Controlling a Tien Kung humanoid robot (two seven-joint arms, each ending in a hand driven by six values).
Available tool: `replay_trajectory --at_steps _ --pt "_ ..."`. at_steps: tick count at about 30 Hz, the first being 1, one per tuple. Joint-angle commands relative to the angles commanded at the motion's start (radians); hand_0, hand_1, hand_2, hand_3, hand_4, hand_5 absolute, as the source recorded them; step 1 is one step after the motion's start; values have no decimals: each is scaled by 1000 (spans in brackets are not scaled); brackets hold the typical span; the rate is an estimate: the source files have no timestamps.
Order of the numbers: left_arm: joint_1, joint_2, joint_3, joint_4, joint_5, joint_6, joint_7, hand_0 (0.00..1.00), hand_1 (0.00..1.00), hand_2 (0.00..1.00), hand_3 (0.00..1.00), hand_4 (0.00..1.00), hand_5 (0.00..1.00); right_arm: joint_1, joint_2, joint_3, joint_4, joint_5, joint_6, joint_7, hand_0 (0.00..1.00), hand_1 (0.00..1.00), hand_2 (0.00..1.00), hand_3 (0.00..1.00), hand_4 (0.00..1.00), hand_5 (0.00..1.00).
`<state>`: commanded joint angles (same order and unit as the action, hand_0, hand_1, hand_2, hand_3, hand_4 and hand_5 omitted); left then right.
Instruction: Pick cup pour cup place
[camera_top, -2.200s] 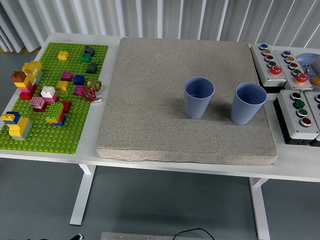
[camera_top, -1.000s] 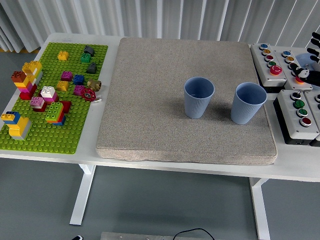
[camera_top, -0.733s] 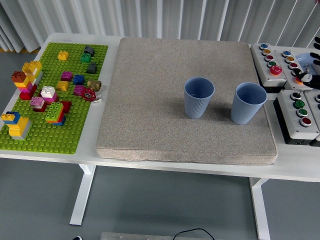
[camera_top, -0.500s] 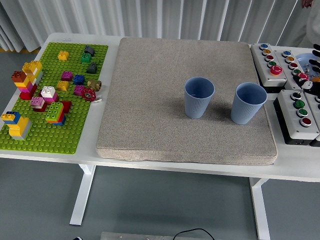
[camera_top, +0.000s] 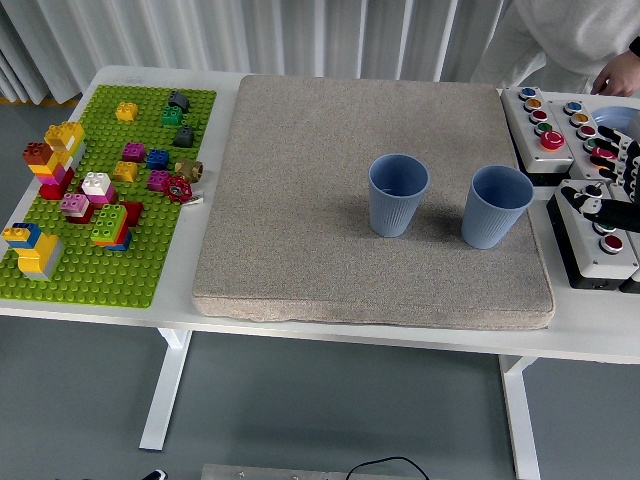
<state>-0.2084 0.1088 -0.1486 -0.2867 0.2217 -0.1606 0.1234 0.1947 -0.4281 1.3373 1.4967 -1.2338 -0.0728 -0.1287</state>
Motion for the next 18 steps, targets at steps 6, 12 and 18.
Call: replay_trajectory --at_steps 6,12,18 --pt "0 1 1 0 -2 -5 2 796 856 870 793 496 998 -12 4 5 1 -5 3 -2 934 873 928 940 795 340" --pt "0 0 -1 0 -1 -7 6 797 854 870 793 496 998 -41 0 7 18 -18 8 -9 936 873 928 940 790 336" --pt "1 0 -3 1 1 -9 8 797 852 869 794 496 998 -60 -1 -3 31 -33 10 -14 937 874 929 940 819 374"
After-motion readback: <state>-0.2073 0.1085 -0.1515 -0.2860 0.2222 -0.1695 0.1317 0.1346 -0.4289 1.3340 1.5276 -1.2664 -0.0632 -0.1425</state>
